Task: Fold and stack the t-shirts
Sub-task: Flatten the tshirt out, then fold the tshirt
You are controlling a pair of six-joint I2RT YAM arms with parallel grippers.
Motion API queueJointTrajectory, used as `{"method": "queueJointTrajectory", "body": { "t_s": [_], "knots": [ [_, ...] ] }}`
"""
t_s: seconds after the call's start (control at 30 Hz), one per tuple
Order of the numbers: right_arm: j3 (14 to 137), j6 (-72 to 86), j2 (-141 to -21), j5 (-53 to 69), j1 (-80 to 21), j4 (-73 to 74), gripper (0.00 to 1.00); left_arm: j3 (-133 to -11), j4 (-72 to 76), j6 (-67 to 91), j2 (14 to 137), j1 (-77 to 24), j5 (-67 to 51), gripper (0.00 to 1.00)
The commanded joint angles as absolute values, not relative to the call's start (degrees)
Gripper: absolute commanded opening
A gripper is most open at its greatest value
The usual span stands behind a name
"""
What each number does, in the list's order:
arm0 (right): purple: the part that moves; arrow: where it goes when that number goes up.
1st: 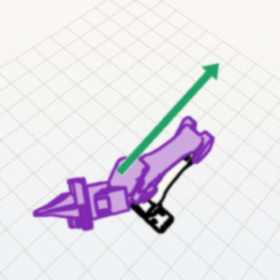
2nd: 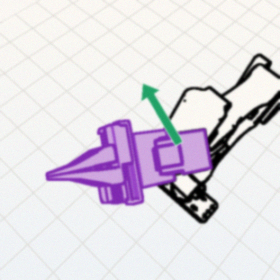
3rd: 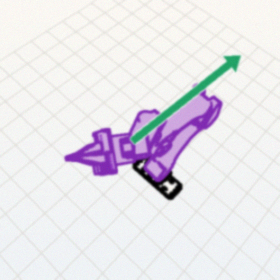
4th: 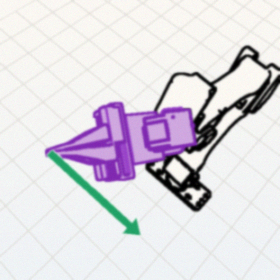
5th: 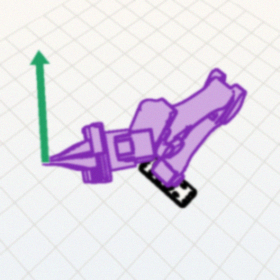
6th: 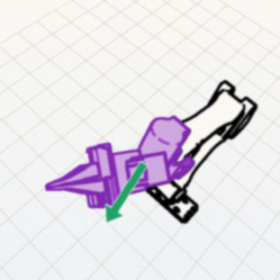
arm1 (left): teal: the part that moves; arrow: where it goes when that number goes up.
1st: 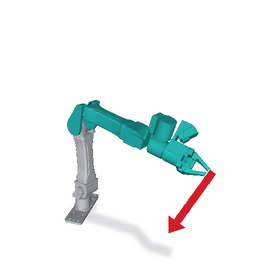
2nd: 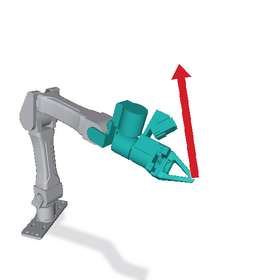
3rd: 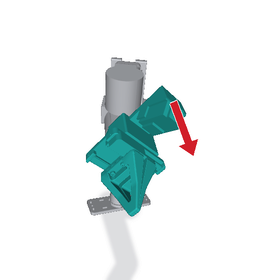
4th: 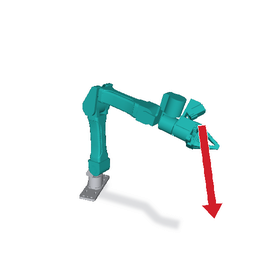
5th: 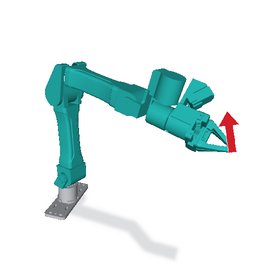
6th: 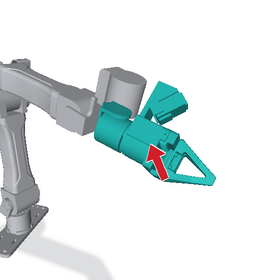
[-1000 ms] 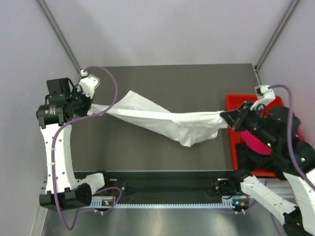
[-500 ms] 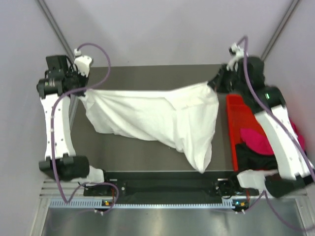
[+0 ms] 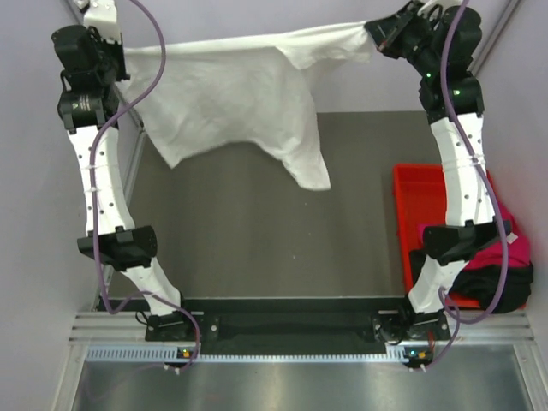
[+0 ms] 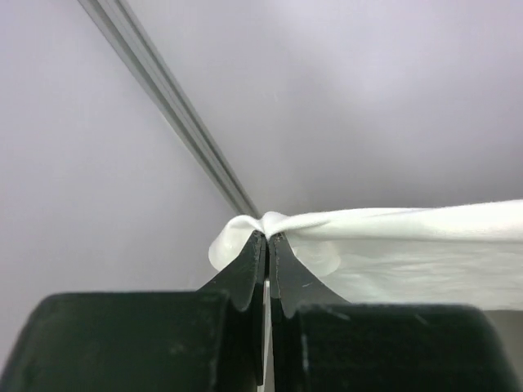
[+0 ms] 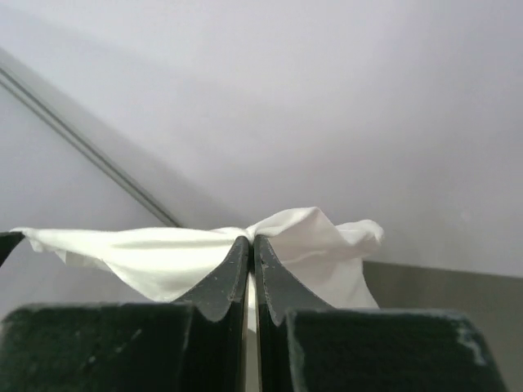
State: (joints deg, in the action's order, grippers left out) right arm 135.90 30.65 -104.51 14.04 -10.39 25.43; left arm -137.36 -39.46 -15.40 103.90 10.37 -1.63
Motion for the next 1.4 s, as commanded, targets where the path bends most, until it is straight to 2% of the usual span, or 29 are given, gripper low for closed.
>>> {"method": "queueJointTrajectory", "body": {
  "t_s": [0.0, 0.07, 0.1, 0.17, 0.2, 0.27, 0.37, 0.47, 0.67, 0.87, 1.1, 1.2, 1.37],
  "knots": [
    [139.2, 31.1, -98.3, 10.2, -6.2, 14.6, 0.0, -139.6, -28.7, -15.6, 101.7, 11.6, 5.4, 0.0],
    [137.6, 28.3, -96.1, 10.9, -6.2, 16.5, 0.0, -137.6, -29.8, -15.9, 100.9, 11.6, 4.2, 0.0],
    [133.0, 26.0, -94.8, 11.2, -6.2, 18.8, 0.0, -135.5, -30.0, -16.5, 98.7, 11.6, 2.2, 0.0],
    [125.6, 23.9, -88.8, 10.0, -6.2, 21.2, 0.0, -124.7, -29.4, -17.7, 95.1, 11.6, 0.3, 0.0],
    [115.9, 23.0, -86.2, 9.4, -6.2, 21.6, 0.0, -120.5, -28.2, -19.2, 90.9, 11.6, -1.6, 0.0],
    [104.6, 22.9, -77.4, 8.6, -6.5, 21.4, 0.0, -107.2, -27.3, -21.3, 86.5, 11.6, -2.6, 0.0],
    [77.6, 23.9, -65.6, 6.4, -8.9, 21.7, 0.0, -91.1, -28.2, -26.6, 78.1, 11.7, -5.8, 0.0],
    [60.5, 26.4, -56.5, 6.1, -13.0, 23.6, 0.0, -78.1, -32.8, -32.5, 71.4, 11.6, -8.4, 0.0],
    [38.2, 33.9, -44.8, 4.9, -21.3, 30.8, 0.0, -57.2, -42.4, -43.3, 64.7, 11.5, -8.3, 0.0],
    [25.7, 43.7, -37.4, 6.9, -27.8, 32.5, 0.0, -44.9, -49.5, -50.4, 64.8, 11.6, -2.7, 0.0],
    [23.1, 49.4, -35.9, 6.9, -34.5, 32.0, 0.0, -40.1, -52.2, -54.1, 63.7, 12.0, 1.8, 0.0],
    [25.4, 46.2, -39.4, 3.9, -34.6, 29.5, 0.0, -40.6, -47.1, -52.1, 65.5, 12.0, 0.3, 0.0],
    [33.9, 36.0, -52.7, -3.3, -33.8, 22.0, 0.0, -45.7, -37.4, -47.8, 70.7, 12.0, -5.2, 0.01]
  ]
}}
